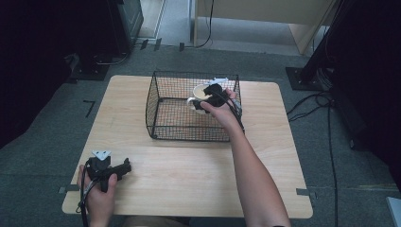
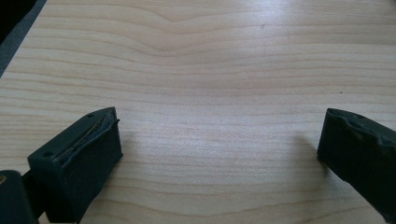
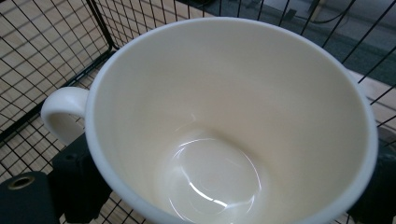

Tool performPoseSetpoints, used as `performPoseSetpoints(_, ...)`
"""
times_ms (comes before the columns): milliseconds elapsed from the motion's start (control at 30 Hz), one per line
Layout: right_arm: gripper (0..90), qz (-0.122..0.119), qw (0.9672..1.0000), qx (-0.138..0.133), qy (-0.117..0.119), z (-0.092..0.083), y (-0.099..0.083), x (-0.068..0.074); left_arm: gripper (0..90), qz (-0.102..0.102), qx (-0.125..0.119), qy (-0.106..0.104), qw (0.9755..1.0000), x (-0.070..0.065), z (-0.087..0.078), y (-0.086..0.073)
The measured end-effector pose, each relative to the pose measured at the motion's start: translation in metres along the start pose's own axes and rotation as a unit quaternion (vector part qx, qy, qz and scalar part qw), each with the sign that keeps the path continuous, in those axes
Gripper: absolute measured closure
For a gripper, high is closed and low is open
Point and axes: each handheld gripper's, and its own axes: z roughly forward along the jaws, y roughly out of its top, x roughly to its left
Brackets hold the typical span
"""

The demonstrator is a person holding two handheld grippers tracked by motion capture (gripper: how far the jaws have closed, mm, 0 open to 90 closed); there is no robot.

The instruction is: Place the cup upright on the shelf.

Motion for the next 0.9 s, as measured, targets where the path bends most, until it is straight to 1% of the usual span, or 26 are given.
performPoseSetpoints(33, 8.1, 0.000, 1.0000, 0.005, 0.005, 0.002, -0.001, -0.001, 0.0, 0.000, 0.000, 0.000, 1.0000, 0.000, 0.000, 0.000)
performPoseSetpoints(67, 8.1, 0.000, 1.0000, 0.005, 0.005, 0.002, -0.001, -0.001, 0.0, 0.000, 0.000, 0.000, 1.0000, 0.000, 0.000, 0.000)
performPoseSetpoints(100, 8.0, 0.003, 0.9998, 0.012, 0.012, 0.004, -0.003, -0.002, 0.0, -0.001, -0.001, 0.000, 1.0000, 0.000, 0.000, 0.000)
performPoseSetpoints(133, 8.0, -0.004, 0.9995, 0.022, 0.022, 0.006, -0.004, -0.002, 0.0, 0.000, 0.000, 0.000, 1.0000, 0.000, 0.000, 0.000)
performPoseSetpoints(167, 8.1, -0.011, 0.9992, 0.030, 0.026, 0.008, -0.004, -0.001, 0.0, 0.000, 0.000, 0.000, 1.0000, 0.000, 0.000, 0.000)
performPoseSetpoints(333, 8.0, -0.036, 0.9973, 0.061, 0.017, 0.013, -0.006, 0.003, 0.0, 0.000, 0.000, 0.000, 1.0000, 0.000, 0.000, 0.000)
performPoseSetpoints(400, 8.0, -0.040, 0.9966, 0.070, 0.017, 0.014, -0.006, 0.004, 0.0, 0.000, 0.000, 0.000, 1.0000, 0.000, 0.000, 0.000)
performPoseSetpoints(467, 8.0, -0.044, 0.9959, 0.078, 0.013, 0.015, -0.006, 0.005, 0.0, 0.000, 0.000, 0.000, 1.0000, 0.000, 0.000, 0.000)
performPoseSetpoints(500, 8.0, -0.044, 0.9959, 0.078, 0.013, 0.015, -0.006, 0.005, 0.0, 0.000, 0.000, 0.000, 1.0000, 0.000, 0.000, 0.000)
performPoseSetpoints(533, 8.0, -0.045, 0.9955, 0.083, 0.006, 0.016, -0.007, 0.005, 0.0, 0.000, 0.000, 0.000, 1.0000, 0.000, 0.000, 0.000)
performPoseSetpoints(600, 8.0, -0.039, 0.9955, 0.086, 0.005, 0.016, -0.006, 0.006, 0.0, 0.000, 0.000, 0.000, 1.0000, 0.000, 0.000, 0.000)
performPoseSetpoints(633, 7.9, -0.037, 0.9954, 0.089, 0.006, 0.016, -0.006, 0.006, 0.0, 0.000, 0.000, 0.000, 1.0000, 0.000, 0.000, 0.000)
performPoseSetpoints(700, 6.5, -0.041, 0.9947, 0.094, 0.010, 0.016, -0.006, 0.007, 0.0, 0.000, 0.000, 0.000, 1.0000, 0.000, 0.000, 0.000)
performPoseSetpoints(733, 2.4, -0.036, 0.9950, 0.090, 0.023, 0.014, -0.004, 0.007, 0.0, 0.000, 0.000, 0.000, 1.0000, 0.000, 0.000, 0.000)
performPoseSetpoints(767, 2.4, -0.036, 0.9950, 0.090, 0.023, 0.014, -0.004, 0.007, 0.0, 0.000, 0.000, 0.000, 1.0000, 0.000, 0.000, 0.000)
performPoseSetpoints(800, 1.8, -0.033, 0.9949, 0.090, 0.030, 0.013, -0.004, 0.007, 0.0, 0.000, 0.000, 0.000, 1.0000, 0.000, 0.000, 0.000)
performPoseSetpoints(900, 0.9, -0.035, 0.9954, 0.085, 0.028, 0.012, -0.003, 0.006, 0.0, 0.000, 0.000, 0.000, 1.0000, 0.000, 0.000, 0.000)
